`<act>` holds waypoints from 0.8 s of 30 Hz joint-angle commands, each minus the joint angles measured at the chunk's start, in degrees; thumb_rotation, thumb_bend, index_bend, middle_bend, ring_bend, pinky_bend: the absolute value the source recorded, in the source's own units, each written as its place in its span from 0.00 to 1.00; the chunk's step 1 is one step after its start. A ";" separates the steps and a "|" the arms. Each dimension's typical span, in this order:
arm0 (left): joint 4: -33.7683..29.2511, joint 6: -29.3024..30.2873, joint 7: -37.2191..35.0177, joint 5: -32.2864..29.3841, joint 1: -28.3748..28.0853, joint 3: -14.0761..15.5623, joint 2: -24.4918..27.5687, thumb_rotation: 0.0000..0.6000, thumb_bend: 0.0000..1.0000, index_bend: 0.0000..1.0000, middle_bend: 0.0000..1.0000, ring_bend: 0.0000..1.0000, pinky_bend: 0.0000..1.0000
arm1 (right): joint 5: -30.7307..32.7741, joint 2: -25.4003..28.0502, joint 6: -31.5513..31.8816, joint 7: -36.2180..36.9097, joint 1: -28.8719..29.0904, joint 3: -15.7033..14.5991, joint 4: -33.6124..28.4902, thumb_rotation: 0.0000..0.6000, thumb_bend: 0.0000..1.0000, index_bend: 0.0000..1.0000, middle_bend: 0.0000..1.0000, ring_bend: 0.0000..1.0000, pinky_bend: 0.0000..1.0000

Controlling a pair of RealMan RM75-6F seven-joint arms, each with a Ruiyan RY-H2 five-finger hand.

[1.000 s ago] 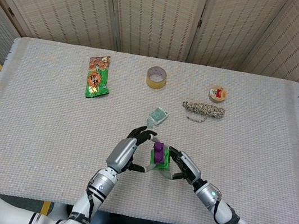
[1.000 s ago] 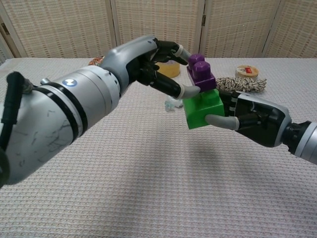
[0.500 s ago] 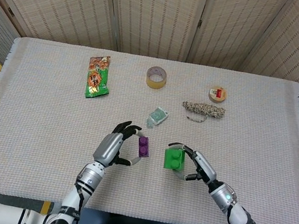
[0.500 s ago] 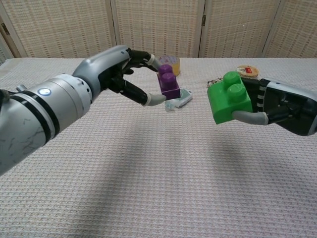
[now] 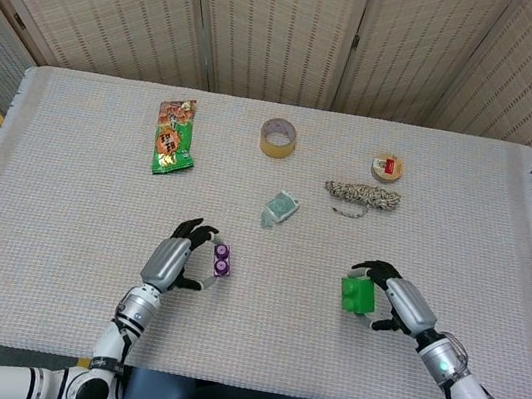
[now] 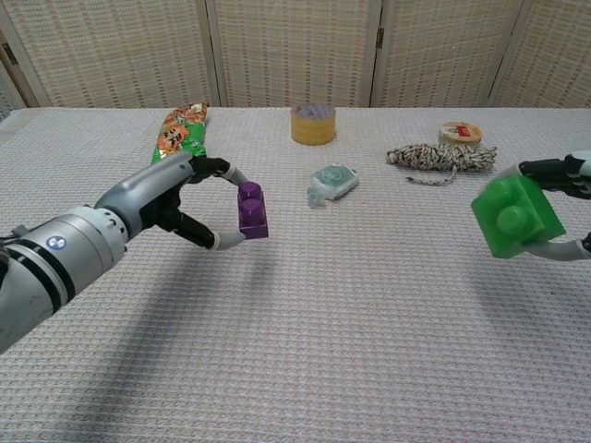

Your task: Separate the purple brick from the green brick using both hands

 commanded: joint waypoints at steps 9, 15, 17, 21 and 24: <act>11.83 -7.40 -13.14 4.54 0.97 1.74 -3.90 1.00 0.73 0.78 0.24 0.00 0.00 | 3.12 -1.48 -4.53 -5.40 -0.90 1.73 1.86 1.00 0.38 0.78 0.18 0.08 0.06; 13.74 -8.96 -15.03 8.40 0.29 2.79 -3.53 1.00 0.60 0.24 0.09 0.00 0.00 | 0.85 0.43 -6.98 -3.16 -0.09 0.82 1.55 1.00 0.38 0.05 0.00 0.00 0.00; 13.86 -9.07 -14.62 9.32 0.16 3.04 -3.06 1.00 0.56 0.07 0.04 0.00 0.00 | 0.32 1.56 -7.57 -3.79 0.15 0.55 0.91 1.00 0.38 0.00 0.00 0.00 0.00; 13.25 -8.48 -14.02 10.22 0.40 3.04 -2.50 1.00 0.53 0.00 0.00 0.00 0.00 | -0.11 3.33 -7.88 -4.61 0.23 0.52 -0.95 1.00 0.38 0.00 0.00 0.00 0.00; 12.97 -7.84 -13.49 10.88 0.70 3.13 -2.24 1.00 0.53 0.00 0.00 0.00 0.00 | -0.45 4.42 -8.03 -4.65 0.21 0.53 -2.39 1.00 0.38 0.00 0.00 0.00 0.00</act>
